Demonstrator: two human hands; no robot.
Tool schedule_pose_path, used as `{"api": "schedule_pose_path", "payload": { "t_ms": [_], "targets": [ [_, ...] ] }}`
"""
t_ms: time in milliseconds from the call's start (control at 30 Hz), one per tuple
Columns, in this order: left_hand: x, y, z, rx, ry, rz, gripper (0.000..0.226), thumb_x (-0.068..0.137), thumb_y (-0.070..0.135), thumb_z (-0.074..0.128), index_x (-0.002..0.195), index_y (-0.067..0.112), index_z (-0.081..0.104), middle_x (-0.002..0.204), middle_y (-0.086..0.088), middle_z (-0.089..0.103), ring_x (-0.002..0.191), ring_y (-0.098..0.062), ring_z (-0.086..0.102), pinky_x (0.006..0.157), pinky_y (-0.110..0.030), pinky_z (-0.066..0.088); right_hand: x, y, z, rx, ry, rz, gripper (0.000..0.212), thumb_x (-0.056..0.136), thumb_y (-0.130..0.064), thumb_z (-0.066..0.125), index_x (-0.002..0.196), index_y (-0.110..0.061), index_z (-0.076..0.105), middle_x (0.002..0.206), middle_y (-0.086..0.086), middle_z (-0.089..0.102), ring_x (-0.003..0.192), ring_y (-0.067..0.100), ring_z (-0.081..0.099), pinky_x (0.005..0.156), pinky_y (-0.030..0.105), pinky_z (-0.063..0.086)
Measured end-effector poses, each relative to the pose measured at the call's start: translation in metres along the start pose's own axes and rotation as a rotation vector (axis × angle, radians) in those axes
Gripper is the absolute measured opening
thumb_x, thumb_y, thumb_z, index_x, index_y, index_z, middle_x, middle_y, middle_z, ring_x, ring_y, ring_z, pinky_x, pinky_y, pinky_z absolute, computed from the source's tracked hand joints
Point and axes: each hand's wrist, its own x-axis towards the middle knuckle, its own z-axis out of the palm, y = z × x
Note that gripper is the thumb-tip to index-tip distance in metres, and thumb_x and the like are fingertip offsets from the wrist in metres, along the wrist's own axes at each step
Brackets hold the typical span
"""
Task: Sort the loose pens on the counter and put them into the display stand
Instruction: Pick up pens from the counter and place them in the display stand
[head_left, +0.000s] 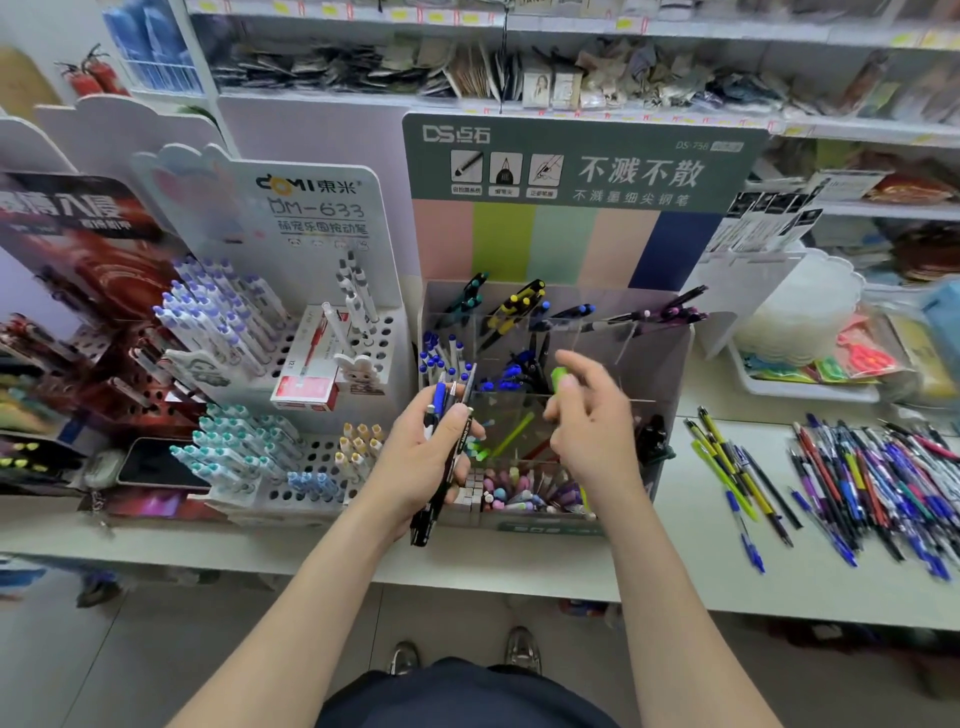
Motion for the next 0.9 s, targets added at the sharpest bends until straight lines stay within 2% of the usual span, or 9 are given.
{"api": "schedule_pose_path", "payload": {
  "t_ms": [100,200,333,500,567,667,767,833,900],
  "targets": [
    [-0.001,-0.002,-0.001,-0.081,0.026,-0.038,0.018,0.112,0.029,0.052,0.129,0.027,0.058,0.106,-0.011,0.072,0.06,-0.023,0.054,0.048,-0.031,0.043,-0.001,0.007,0.005,-0.403,-0.186,-0.003,0.026,0.103,-0.011,0.048,0.124,-0.026,0.051,0.082,0.002,0.071,0.06,0.012,0.059,0.054,0.032,0.048],
    [-0.002,-0.002,-0.002,-0.189,0.021,-0.1,0.023,0.112,0.018,0.049,0.133,0.021,0.057,0.107,-0.013,0.073,0.06,-0.024,0.055,0.044,-0.029,0.04,-0.003,0.007,0.011,-0.587,-0.299,-0.127,0.026,0.099,-0.009,0.054,0.118,-0.026,0.059,0.096,-0.003,0.071,0.067,0.012,0.066,0.062,0.035,0.058],
    [-0.004,-0.002,-0.006,-0.272,-0.001,-0.127,0.039,0.105,0.002,0.039,0.137,0.017,0.056,0.111,-0.017,0.072,0.061,-0.025,0.054,0.043,-0.029,0.039,0.0,0.012,0.016,-0.907,-0.326,-0.158,0.028,0.104,-0.026,0.062,0.131,-0.032,0.063,0.117,0.001,0.071,0.101,0.021,0.065,0.078,0.036,0.053],
    [-0.009,-0.001,-0.009,-0.274,-0.063,-0.123,0.048,0.099,-0.004,0.036,0.138,0.016,0.056,0.114,-0.017,0.071,0.065,-0.025,0.054,0.045,-0.03,0.04,0.002,0.006,0.025,-1.079,-0.415,-0.046,0.034,0.095,-0.017,0.06,0.126,-0.023,0.072,0.126,0.006,0.067,0.101,0.029,0.068,0.086,0.042,0.06],
    [-0.011,0.001,-0.008,-0.287,-0.096,-0.119,0.05,0.099,-0.005,0.036,0.14,0.016,0.055,0.118,-0.019,0.071,0.066,-0.024,0.054,0.046,-0.031,0.041,0.002,0.004,0.029,-1.088,-0.449,-0.031,0.033,0.092,-0.009,0.061,0.121,-0.018,0.074,0.127,0.009,0.065,0.104,0.031,0.067,0.088,0.042,0.059],
    [-0.013,0.003,-0.007,-0.303,-0.136,-0.108,0.054,0.099,-0.008,0.036,0.143,0.016,0.054,0.122,-0.02,0.07,0.068,-0.025,0.055,0.047,-0.032,0.042,0.003,0.005,0.032,-0.976,-0.352,-0.076,0.049,0.093,0.001,0.061,0.136,-0.019,0.069,0.136,0.01,0.065,0.119,0.03,0.064,0.099,0.043,0.058],
    [-0.013,0.002,-0.007,-0.302,-0.156,-0.104,0.059,0.097,-0.009,0.037,0.148,0.019,0.049,0.13,-0.025,0.068,0.071,-0.027,0.056,0.047,-0.033,0.044,0.0,0.012,0.033,-0.876,-0.288,-0.192,0.042,0.1,-0.009,0.063,0.142,-0.018,0.064,0.134,0.007,0.069,0.125,0.027,0.063,0.106,0.043,0.054],
    [-0.013,0.002,-0.006,-0.325,-0.171,-0.115,0.062,0.097,-0.01,0.038,0.15,0.021,0.046,0.132,-0.028,0.066,0.071,-0.027,0.055,0.046,-0.032,0.043,-0.006,0.015,0.032,-0.813,-0.178,-0.318,0.027,0.105,-0.017,0.061,0.129,-0.016,0.072,0.117,0.005,0.075,0.108,0.022,0.069,0.096,0.042,0.057],
    [-0.013,0.002,-0.005,-0.351,-0.201,-0.123,0.064,0.096,-0.009,0.04,0.149,0.025,0.047,0.13,-0.025,0.067,0.069,-0.025,0.053,0.045,-0.03,0.041,-0.013,0.009,0.031,-0.572,-0.025,-0.381,0.023,0.108,-0.022,0.055,0.106,-0.014,0.077,0.091,0.0,0.075,0.082,0.015,0.069,0.077,0.039,0.058]
  ]
}}
